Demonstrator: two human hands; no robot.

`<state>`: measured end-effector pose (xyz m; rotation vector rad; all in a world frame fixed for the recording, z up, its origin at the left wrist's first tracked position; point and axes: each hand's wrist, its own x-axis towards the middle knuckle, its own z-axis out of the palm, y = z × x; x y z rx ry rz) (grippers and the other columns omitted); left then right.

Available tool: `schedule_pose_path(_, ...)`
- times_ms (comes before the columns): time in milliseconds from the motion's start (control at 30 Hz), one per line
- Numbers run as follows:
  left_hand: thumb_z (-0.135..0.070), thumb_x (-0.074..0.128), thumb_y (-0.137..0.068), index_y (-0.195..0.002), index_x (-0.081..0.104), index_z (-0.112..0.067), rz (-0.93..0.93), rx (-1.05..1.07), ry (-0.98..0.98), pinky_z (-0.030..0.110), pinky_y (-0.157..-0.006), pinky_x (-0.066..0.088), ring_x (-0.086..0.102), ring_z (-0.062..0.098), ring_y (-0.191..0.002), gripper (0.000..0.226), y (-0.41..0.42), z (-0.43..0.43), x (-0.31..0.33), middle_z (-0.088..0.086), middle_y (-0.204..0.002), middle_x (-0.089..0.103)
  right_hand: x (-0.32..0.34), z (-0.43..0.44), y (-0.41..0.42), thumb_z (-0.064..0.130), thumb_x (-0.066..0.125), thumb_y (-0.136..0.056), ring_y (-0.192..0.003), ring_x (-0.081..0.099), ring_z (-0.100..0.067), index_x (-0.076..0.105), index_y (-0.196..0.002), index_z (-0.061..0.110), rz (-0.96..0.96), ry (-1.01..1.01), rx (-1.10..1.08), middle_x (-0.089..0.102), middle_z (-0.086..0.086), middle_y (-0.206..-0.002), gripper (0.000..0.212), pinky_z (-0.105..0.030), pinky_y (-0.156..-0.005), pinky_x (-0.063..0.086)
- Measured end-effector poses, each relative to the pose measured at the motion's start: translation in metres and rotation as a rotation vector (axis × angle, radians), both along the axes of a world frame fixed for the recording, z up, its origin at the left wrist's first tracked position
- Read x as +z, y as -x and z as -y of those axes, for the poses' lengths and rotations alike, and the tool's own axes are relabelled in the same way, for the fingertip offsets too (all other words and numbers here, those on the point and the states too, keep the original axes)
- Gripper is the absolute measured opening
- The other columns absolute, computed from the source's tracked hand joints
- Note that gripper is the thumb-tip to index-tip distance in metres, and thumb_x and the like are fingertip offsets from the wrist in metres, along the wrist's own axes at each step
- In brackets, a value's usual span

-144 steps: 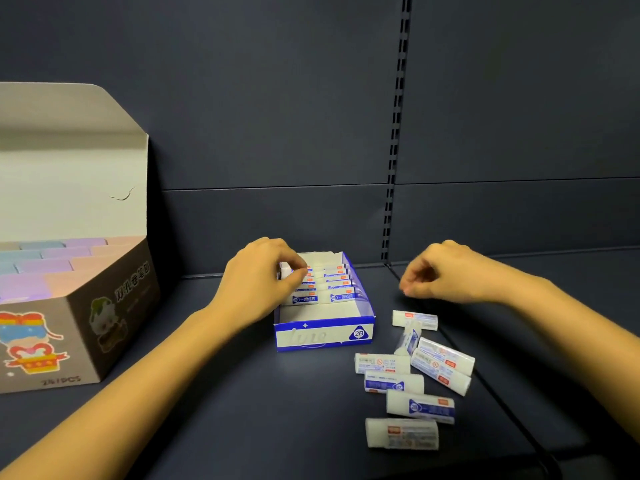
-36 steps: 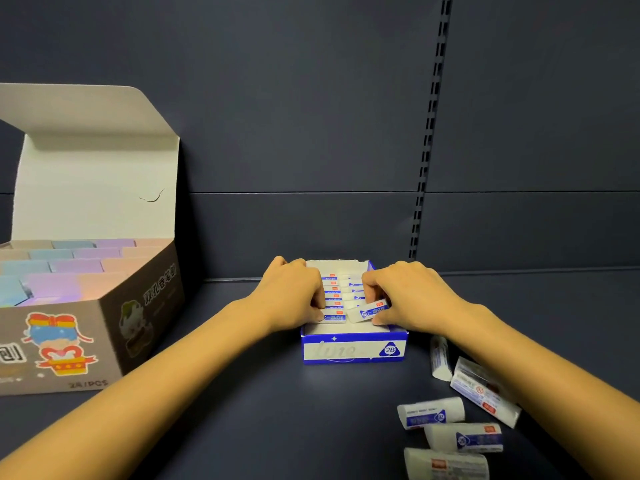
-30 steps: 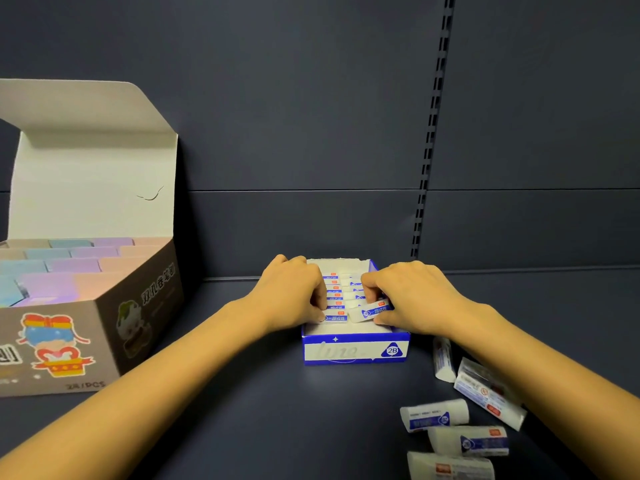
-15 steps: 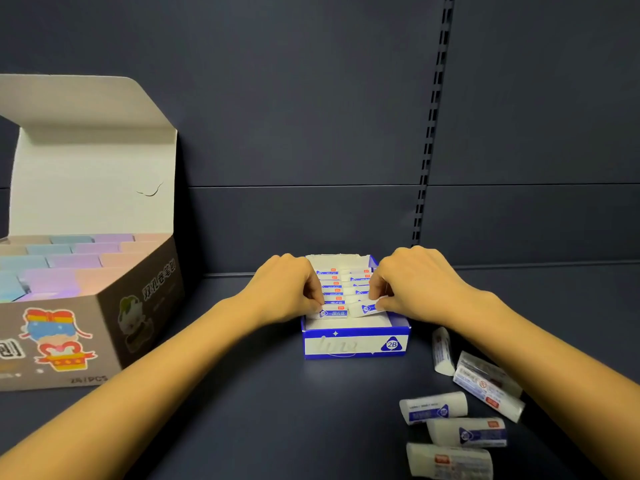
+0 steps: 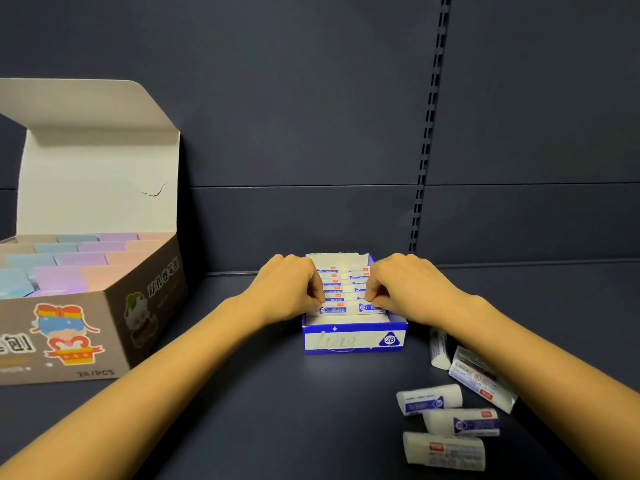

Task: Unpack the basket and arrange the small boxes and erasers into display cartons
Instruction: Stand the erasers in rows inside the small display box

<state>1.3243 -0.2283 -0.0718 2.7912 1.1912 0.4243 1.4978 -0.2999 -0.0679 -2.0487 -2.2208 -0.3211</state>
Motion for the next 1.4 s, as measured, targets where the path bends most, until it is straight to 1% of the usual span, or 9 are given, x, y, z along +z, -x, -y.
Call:
schedule_pose_path(167,-0.025,0.066,-0.083,-0.091,0.074,-0.017,0.038,-0.013,-0.017,0.01,-0.06,0.031,0.061,0.011,-0.093,0.014,0.003,-0.001,-0.004,-0.006,-0.103,0.071,0.015,0.008,-0.012,0.028,0.057,-0.088,-0.101,0.059,-0.016,0.071,-0.1,0.032,-0.167,-0.029,-0.013,0.065,0.011,-0.108,0.019,-0.032,-0.08,0.048)
schedule_pose_path(300,-0.032,0.062,-0.085,-0.094,0.074,-0.022,0.127,0.006,-0.141,0.021,-0.075,0.037,0.056,0.01,-0.094,0.018,0.01,0.004,-0.005,-0.008,-0.104,0.068,0.034,0.028,-0.034,0.031,0.059,-0.086,-0.092,0.062,-0.017,0.07,-0.085,0.036,-0.356,-0.142,-0.132,0.07,0.012,-0.092,0.013,-0.034,-0.087,0.05)
schedule_pose_path(367,-0.033,0.06,-0.087,-0.098,0.073,-0.024,0.18,-0.005,-0.203,0.024,-0.08,0.038,0.054,0.01,-0.094,0.019,0.012,0.01,-0.001,-0.008,-0.105,0.067,0.037,0.04,-0.044,0.032,0.06,-0.084,-0.077,0.065,-0.01,0.066,-0.066,0.031,-0.34,-0.034,-0.2,0.069,0.013,-0.07,0.02,-0.032,-0.084,0.052)
schedule_pose_path(467,-0.031,0.06,-0.087,-0.099,0.073,-0.022,0.279,-0.074,-0.248,0.026,-0.081,0.04,0.052,0.008,-0.088,0.019,0.01,0.024,0.006,-0.007,-0.101,0.067,0.033,0.057,-0.045,0.045,0.06,-0.084,-0.05,0.06,0.007,0.069,-0.061,0.023,-0.253,0.208,-0.297,0.068,0.012,-0.056,0.033,-0.026,-0.081,0.052)
schedule_pose_path(667,-0.039,0.056,-0.079,-0.087,0.075,-0.025,0.377,-0.246,-0.21,0.024,-0.069,0.042,0.051,0.004,-0.074,0.025,-0.002,0.06,0.014,-0.014,-0.085,0.068,0.009,0.064,-0.032,0.07,0.058,-0.072,-0.083,0.054,-0.02,0.061,-0.074,0.023,-0.141,0.293,-0.439,0.052,0.007,-0.072,0.048,-0.03,-0.077,0.046)
schedule_pose_path(900,-0.031,0.058,-0.088,-0.1,0.072,-0.021,0.063,-0.502,-0.028,0.027,-0.084,0.046,0.06,0.006,-0.087,0.021,-0.009,0.104,0.011,-0.007,-0.097,0.07,0.001,0.06,-0.02,0.047,0.065,-0.074,-0.085,0.051,-0.025,0.066,-0.093,0.016,-0.238,0.151,-0.403,0.052,-0.003,-0.089,0.036,-0.029,-0.074,0.044)
schedule_pose_path(1100,-0.034,0.049,-0.094,-0.124,0.056,-0.023,-0.186,-0.539,0.04,0.028,-0.097,0.039,0.052,0.011,-0.11,0.033,-0.015,0.116,0.004,-0.005,-0.121,0.06,0.013,0.065,-0.033,0.04,0.065,-0.073,-0.089,0.06,-0.023,0.06,-0.072,0.021,-0.341,0.027,-0.301,0.065,0.0,-0.084,0.02,-0.034,-0.079,0.051)
schedule_pose_path(1233,-0.027,0.05,-0.094,-0.133,0.048,-0.019,-0.217,-0.558,0.059,0.018,-0.094,0.033,0.047,0.012,-0.115,0.04,-0.027,0.113,0.0,-0.001,-0.129,0.054,0.019,0.072,-0.036,0.034,0.066,-0.072,-0.081,0.061,-0.018,0.055,-0.066,0.022,-0.373,-0.051,-0.205,0.063,0.005,-0.073,0.018,-0.031,-0.076,0.051)
schedule_pose_path(1400,-0.025,0.049,-0.095,-0.141,0.038,-0.019,-0.236,-0.617,0.101,0.021,-0.101,0.032,0.044,0.013,-0.121,0.047,-0.037,0.108,-0.004,0.001,-0.132,0.048,0.018,0.077,-0.036,0.03,0.07,-0.076,-0.054,0.057,0.002,0.054,-0.068,0.022,-0.471,-0.144,-0.047,0.063,0.01,-0.064,0.02,-0.02,-0.062,0.041)
